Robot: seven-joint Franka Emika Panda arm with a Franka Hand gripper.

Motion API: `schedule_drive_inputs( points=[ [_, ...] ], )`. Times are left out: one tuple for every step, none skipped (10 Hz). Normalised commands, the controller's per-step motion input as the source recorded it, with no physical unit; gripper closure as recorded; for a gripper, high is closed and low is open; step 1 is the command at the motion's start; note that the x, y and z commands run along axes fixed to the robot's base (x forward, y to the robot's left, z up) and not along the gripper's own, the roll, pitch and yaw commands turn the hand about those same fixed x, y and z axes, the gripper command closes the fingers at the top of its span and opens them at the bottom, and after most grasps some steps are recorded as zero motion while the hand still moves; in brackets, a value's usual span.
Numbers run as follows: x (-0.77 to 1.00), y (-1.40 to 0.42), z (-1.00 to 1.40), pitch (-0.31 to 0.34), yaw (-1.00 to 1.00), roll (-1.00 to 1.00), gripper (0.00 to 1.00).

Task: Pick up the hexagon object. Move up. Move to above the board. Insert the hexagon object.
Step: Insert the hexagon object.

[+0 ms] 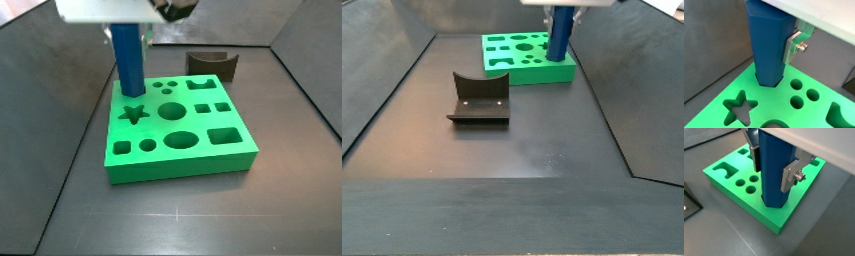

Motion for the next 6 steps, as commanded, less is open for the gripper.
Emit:
schedule_drive_inputs(
  points=[
    [0.0,0.0,-0.63,-0.083,0.09,0.08,1.0],
    [0.0,0.0,-0.71,-0.071,0.11,0.13,1.0],
    [0.05,0.0,-0.78,-0.03,0.09,0.12,1.0],
    [0.0,-0.04,0.0,0.02,0.0,0.06,1.0],
    [0.0,0.0,0.0,0.0,0.0,0.01,1.0],
    [0.0,0.0,0.0,0.0,0.0,0.0,1.0]
  ],
)
